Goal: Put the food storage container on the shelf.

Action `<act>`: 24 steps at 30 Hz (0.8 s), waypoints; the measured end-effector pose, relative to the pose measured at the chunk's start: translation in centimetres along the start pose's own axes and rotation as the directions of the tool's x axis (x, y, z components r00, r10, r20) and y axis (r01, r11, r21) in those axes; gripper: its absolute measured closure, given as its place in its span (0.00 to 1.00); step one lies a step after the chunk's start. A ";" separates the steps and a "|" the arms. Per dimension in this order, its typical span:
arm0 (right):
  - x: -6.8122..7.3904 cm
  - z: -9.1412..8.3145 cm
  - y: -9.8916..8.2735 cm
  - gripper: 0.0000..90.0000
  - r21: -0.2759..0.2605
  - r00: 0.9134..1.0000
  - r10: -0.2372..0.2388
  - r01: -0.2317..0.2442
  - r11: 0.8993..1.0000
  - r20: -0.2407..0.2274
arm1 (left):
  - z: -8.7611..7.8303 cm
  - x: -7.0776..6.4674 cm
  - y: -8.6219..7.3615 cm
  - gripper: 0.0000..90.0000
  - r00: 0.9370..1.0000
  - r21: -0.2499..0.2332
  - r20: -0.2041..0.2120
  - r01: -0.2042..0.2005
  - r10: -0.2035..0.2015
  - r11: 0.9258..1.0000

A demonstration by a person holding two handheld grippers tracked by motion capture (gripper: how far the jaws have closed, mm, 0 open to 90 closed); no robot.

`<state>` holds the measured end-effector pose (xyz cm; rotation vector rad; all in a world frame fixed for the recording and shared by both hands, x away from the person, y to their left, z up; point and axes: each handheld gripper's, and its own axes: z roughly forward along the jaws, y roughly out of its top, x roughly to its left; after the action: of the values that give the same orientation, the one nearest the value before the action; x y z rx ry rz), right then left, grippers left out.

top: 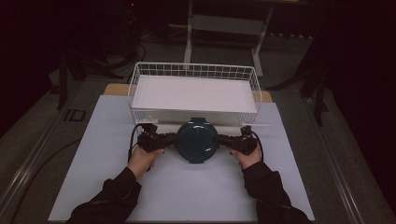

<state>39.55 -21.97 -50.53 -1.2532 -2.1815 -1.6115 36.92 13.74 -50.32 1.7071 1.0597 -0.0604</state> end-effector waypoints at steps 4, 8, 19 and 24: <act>-0.1 0.1 0.2 0.62 -0.007 1.000 0.011 -0.011 1.000 0.012 | 0.2 0.4 0.3 0.61 1.000 -0.004 -0.004 -0.003 0.003 1.000; 0.0 0.2 0.4 0.62 0.003 0.999 0.041 -0.041 0.999 0.023 | 0.4 0.8 0.4 0.61 1.000 -0.016 -0.014 0.005 -0.005 1.000; 0.3 1.0 0.3 0.59 -0.048 0.993 0.001 0.005 0.999 0.121 | 1.2 1.8 0.2 0.56 0.999 -0.056 -0.026 0.026 -0.027 0.998; 0.5 1.0 0.6 0.59 -0.067 0.989 -0.003 0.013 0.998 0.151 | 1.4 1.4 0.3 0.55 0.998 -0.093 -0.062 0.005 -0.011 0.996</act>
<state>40.01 -20.78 -50.20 -1.4314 -2.2384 -1.6567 38.59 13.53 -51.42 1.6301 1.0986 0.0370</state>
